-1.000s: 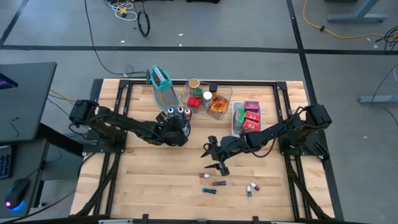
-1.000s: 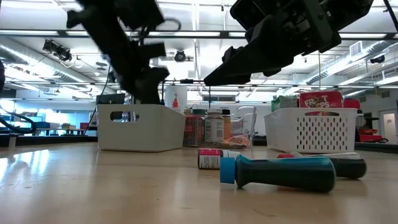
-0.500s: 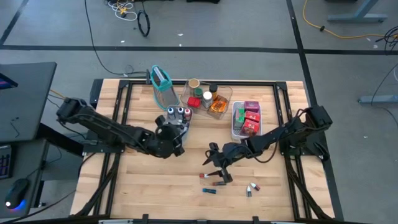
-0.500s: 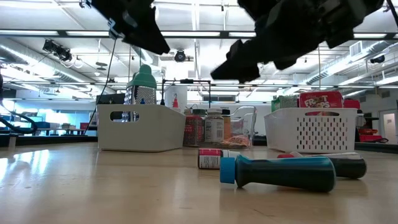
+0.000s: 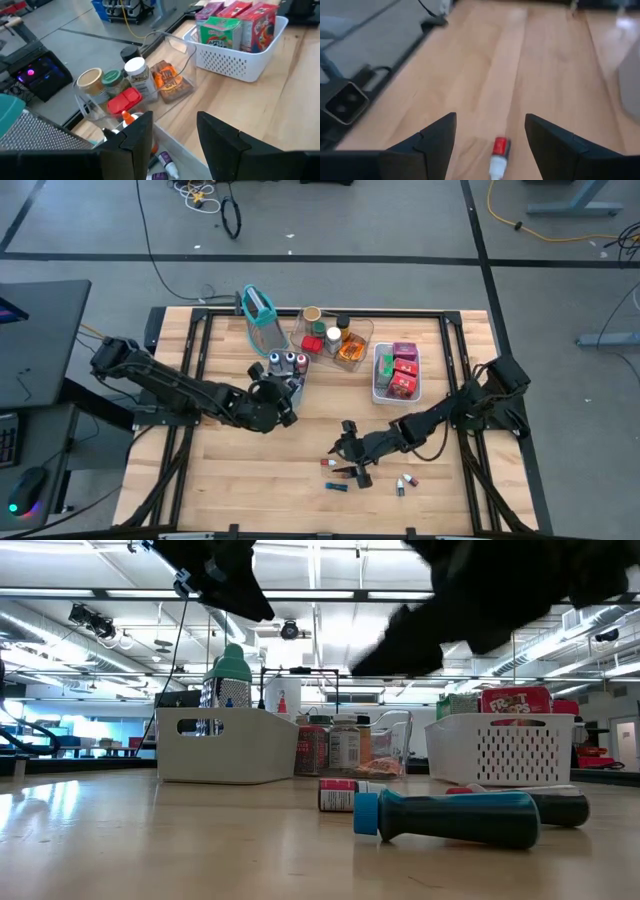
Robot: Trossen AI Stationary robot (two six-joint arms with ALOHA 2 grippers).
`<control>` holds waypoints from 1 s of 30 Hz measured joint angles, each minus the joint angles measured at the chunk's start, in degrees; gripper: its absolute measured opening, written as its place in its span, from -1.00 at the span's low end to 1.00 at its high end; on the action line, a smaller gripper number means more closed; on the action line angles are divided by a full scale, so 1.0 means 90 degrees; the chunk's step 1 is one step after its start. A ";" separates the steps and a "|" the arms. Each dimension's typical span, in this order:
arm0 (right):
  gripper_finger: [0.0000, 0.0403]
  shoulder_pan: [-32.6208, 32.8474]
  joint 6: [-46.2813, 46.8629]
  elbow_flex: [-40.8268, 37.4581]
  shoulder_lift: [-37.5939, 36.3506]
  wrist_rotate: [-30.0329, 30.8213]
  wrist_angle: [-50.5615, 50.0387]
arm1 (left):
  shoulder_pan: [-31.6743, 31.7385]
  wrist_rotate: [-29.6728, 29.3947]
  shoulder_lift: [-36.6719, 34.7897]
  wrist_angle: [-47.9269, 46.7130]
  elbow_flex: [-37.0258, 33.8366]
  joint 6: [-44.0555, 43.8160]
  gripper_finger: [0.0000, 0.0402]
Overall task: Pick & Place Kitchen Items
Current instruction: Put the small red food coloring bottle into the gray bin
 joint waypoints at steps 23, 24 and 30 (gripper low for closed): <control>-0.18 -0.0111 0.0245 0.0020 0.1810 0.0515 0.0933 | 0.0097 -0.0142 0.0002 0.0605 -0.0002 0.0660 -0.21; -0.24 -0.0131 0.0247 0.0019 0.1812 0.0507 0.0954 | 0.0097 -0.0139 0.0002 0.0605 -0.0002 0.0658 -0.21; -0.60 -0.0355 0.0378 0.0010 0.1831 0.0212 0.1173 | -0.0034 -0.0178 -0.0049 0.0519 0.0067 0.0950 -0.21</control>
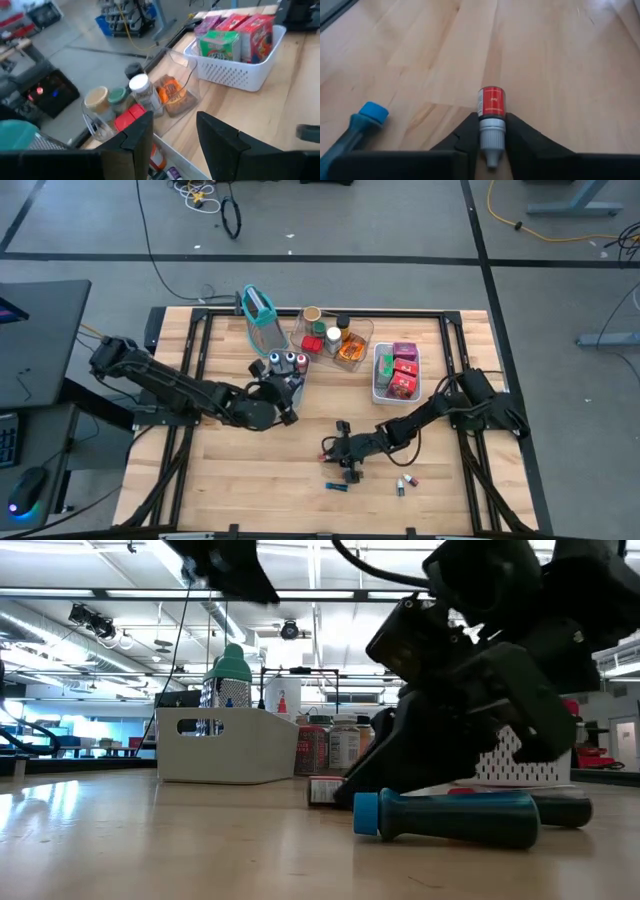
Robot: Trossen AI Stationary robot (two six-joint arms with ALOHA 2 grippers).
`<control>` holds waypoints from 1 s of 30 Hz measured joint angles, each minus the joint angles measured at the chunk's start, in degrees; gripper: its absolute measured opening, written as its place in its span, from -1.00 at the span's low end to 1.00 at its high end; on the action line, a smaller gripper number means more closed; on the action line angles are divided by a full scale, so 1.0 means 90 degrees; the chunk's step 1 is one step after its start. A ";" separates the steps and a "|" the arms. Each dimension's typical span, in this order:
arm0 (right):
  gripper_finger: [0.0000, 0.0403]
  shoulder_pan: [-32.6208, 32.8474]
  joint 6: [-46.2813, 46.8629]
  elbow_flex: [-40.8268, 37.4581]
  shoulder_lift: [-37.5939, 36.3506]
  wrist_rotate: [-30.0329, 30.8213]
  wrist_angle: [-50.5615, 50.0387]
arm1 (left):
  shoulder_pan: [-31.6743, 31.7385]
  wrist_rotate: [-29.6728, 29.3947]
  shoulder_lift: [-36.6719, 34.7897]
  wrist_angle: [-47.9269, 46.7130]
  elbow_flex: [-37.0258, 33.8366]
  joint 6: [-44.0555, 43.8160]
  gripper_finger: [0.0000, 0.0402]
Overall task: Pick & Place Kitchen Items
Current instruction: Put the small red food coloring bottle into the gray bin
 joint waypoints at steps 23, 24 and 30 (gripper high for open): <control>-0.60 -0.2178 -0.0905 0.2522 -0.0414 0.0099 -0.0976 | -0.1594 -0.2192 -0.0937 -0.0404 0.0448 0.1223 -0.24; -0.60 -0.2262 -0.0903 0.2763 -0.0338 0.0121 -0.1390 | -0.1597 -0.2197 -0.0937 -0.0409 0.0448 0.1225 -0.24; -0.58 -0.2686 -0.0633 0.3113 -0.0079 0.0095 -0.2422 | -0.1628 -0.2197 -0.0937 -0.0511 0.0448 0.1204 -0.24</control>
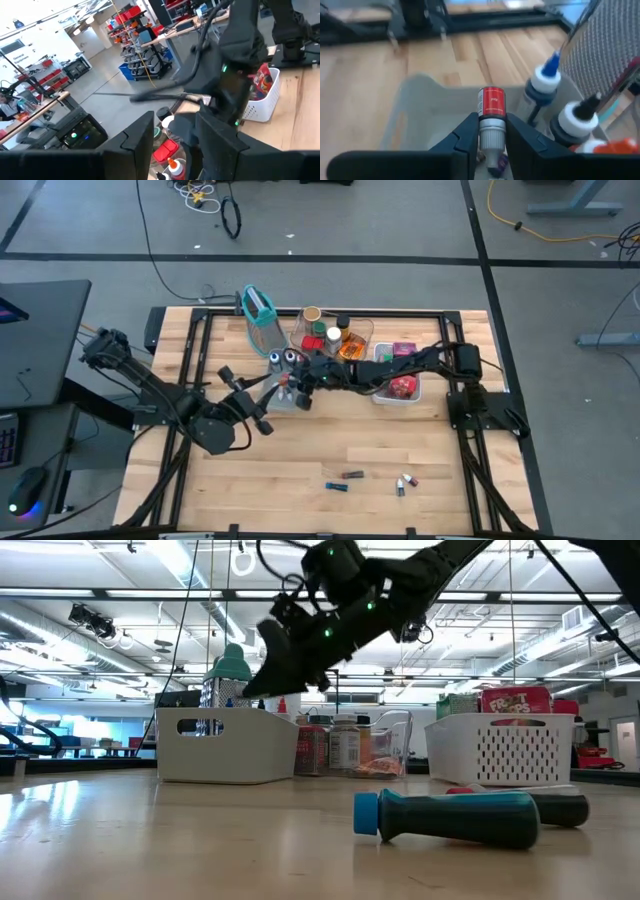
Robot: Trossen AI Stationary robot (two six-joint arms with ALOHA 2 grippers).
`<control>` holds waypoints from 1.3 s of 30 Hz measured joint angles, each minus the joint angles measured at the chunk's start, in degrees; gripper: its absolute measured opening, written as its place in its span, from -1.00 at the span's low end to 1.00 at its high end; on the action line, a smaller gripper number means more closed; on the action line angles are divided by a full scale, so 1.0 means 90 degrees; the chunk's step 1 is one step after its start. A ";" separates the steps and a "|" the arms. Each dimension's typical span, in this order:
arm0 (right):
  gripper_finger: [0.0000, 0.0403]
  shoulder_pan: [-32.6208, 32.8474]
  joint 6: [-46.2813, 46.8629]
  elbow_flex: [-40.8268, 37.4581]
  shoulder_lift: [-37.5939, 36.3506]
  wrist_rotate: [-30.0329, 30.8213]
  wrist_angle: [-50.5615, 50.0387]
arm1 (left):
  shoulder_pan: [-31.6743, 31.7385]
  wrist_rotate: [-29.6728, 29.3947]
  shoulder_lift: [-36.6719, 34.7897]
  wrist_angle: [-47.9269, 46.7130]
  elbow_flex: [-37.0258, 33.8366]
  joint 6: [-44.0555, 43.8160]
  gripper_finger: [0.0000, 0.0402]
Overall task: Pick & Place Kitchen Items
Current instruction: Put the small red food coloring bottle into the gray bin, then put the medium red food coloring bottle into the gray bin
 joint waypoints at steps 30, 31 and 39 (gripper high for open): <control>0.01 0.1188 -0.0891 -0.0109 -0.1115 -0.0950 -0.2836 | 0.0005 0.0070 0.0000 -0.0289 0.0000 -0.0425 -0.24; 0.00 0.1328 -0.0804 -0.0109 -0.1176 -0.0955 -0.3049 | 0.0005 0.0070 0.0000 -0.0287 0.0000 -0.0431 -0.24; -0.01 0.2297 0.0218 -0.0109 -0.1265 -0.0967 -0.4177 | 0.0005 0.0070 0.0000 -0.0305 0.0000 -0.0574 -0.24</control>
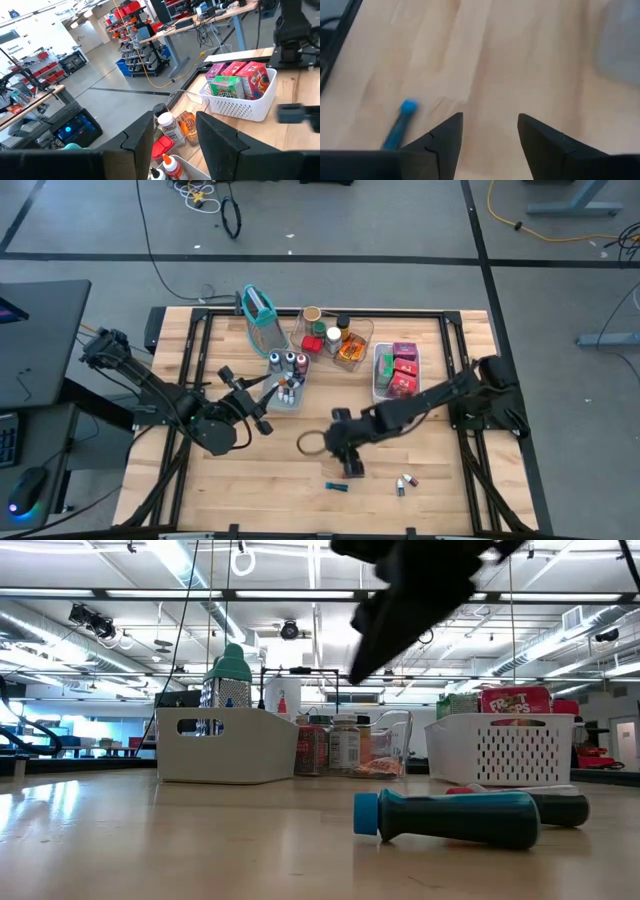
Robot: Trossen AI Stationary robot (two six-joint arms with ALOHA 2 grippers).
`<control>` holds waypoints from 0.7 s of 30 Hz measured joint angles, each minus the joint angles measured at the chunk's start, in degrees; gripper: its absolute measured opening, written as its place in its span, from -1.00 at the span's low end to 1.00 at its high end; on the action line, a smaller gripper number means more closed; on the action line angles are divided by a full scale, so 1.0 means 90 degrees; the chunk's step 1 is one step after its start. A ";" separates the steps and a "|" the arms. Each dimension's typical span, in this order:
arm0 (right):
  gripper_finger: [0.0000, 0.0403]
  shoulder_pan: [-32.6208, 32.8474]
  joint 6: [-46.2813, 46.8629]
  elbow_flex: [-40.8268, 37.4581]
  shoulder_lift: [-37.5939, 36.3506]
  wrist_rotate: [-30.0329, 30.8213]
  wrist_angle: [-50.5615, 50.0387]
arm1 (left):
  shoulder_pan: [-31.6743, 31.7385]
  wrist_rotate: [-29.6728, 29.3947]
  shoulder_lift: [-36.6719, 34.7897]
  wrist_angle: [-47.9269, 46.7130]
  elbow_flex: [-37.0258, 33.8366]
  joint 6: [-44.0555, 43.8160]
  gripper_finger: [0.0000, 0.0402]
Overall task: Pick & Place Kitchen Items
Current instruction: Put the medium red food coloring bottle into the gray bin
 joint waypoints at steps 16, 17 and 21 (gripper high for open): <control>-0.02 0.1239 0.2036 -0.0750 0.0025 0.0145 -0.0160 | 0.0000 0.0000 0.0000 0.0000 0.0000 -0.0317 -0.24; -0.02 0.1250 0.2037 -0.0940 0.0025 0.0148 0.0066 | 0.0000 0.0000 0.0000 -0.0001 0.0000 -0.0354 -0.24; -0.02 0.1255 0.1992 -0.1623 0.0028 0.0162 0.1144 | 0.0000 0.0000 0.0000 0.0002 0.0000 -0.0381 -0.24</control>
